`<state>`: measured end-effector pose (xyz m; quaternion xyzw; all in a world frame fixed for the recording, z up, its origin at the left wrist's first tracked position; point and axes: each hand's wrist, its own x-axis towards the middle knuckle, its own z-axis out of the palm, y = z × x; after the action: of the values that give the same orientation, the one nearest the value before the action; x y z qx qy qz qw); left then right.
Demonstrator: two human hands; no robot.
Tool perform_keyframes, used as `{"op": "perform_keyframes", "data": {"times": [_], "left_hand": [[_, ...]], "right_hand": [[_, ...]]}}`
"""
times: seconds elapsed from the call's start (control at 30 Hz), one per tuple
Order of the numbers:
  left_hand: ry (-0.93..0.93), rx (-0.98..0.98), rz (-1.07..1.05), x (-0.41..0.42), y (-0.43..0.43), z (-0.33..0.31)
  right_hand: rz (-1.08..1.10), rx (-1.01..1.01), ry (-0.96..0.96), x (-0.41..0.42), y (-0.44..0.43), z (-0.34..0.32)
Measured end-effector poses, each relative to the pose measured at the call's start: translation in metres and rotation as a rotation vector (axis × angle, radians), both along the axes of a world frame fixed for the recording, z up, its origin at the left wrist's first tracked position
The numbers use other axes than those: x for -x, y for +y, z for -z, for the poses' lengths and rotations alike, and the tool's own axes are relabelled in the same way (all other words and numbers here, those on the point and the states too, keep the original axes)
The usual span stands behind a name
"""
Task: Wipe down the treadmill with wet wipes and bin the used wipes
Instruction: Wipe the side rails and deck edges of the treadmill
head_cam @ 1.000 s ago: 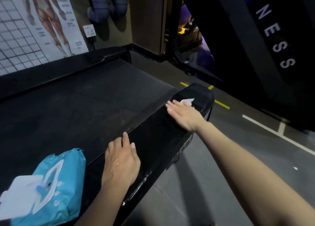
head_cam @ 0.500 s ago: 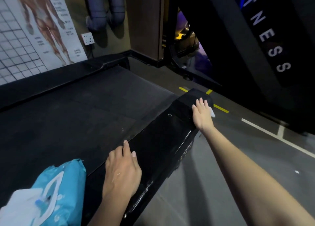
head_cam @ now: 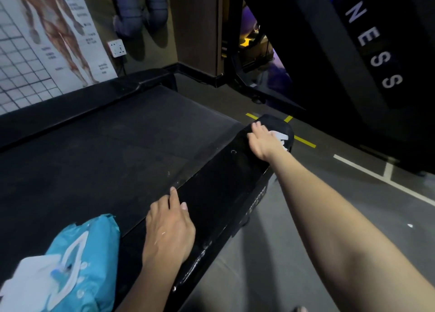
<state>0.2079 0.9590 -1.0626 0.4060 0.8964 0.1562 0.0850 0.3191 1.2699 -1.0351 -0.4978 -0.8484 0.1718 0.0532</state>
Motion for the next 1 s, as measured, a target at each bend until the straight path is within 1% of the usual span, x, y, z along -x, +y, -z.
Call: {"op": "perform_keyframes", "data": {"times": [0.07, 0.1, 0.17, 0.2, 0.3, 0.37, 0.47, 0.53, 0.63, 0.7, 0.77, 0.83, 0.87, 1.0], "left_hand": [[-0.004, -0.009, 0.000, 0.000, 0.000, 0.000], [-0.001, -0.013, -0.002, 0.000, 0.000, -0.001], [0.001, -0.026, -0.005, -0.002, -0.001, -0.003], [-0.003, -0.037, -0.006, -0.003, 0.000, -0.003], [-0.033, -0.070, -0.035, -0.004, 0.000, -0.003], [-0.039, -0.102, -0.056, -0.004, 0.000, -0.001], [0.037, -0.136, -0.097, -0.004, 0.000, 0.006], [0.100, -0.131, -0.138, -0.005, 0.000, 0.005], [0.079, -0.096, -0.168, -0.006, 0.000, -0.002], [0.067, -0.115, -0.163, -0.007, -0.001, -0.005], [0.024, -0.170, -0.145, -0.008, -0.006, -0.010], [-0.057, -0.278, -0.149, -0.008, -0.019, -0.021], [-0.067, -0.313, -0.146, -0.006, -0.029, -0.030], [-0.010, -0.341, -0.174, 0.013, -0.089, -0.080]], "right_hand": [[0.030, -0.039, -0.069, -0.002, -0.005, 0.006], [0.003, -0.079, -0.080, -0.003, -0.015, 0.007], [-0.127, -0.159, -0.076, -0.001, -0.041, 0.005], [-0.204, -0.165, -0.098, 0.002, -0.055, 0.004], [-0.438, -0.056, -0.224, 0.026, -0.093, 0.000], [-0.515, 0.044, -0.213, 0.048, -0.115, -0.002], [-0.584, 0.086, -0.148, 0.063, -0.151, -0.006], [-0.558, 0.190, -0.077, 0.058, -0.167, -0.003], [-0.437, 0.416, 0.040, 0.047, -0.176, 0.000], [-0.310, 0.495, 0.110, 0.036, -0.179, -0.003], [-0.238, 0.535, 0.205, 0.022, -0.191, -0.014], [-0.215, 0.548, 0.269, 0.010, -0.211, -0.023], [-0.199, 0.552, 0.293, 0.005, -0.223, -0.025], [-0.151, 0.498, 0.301, -0.007, -0.279, -0.024]]}}
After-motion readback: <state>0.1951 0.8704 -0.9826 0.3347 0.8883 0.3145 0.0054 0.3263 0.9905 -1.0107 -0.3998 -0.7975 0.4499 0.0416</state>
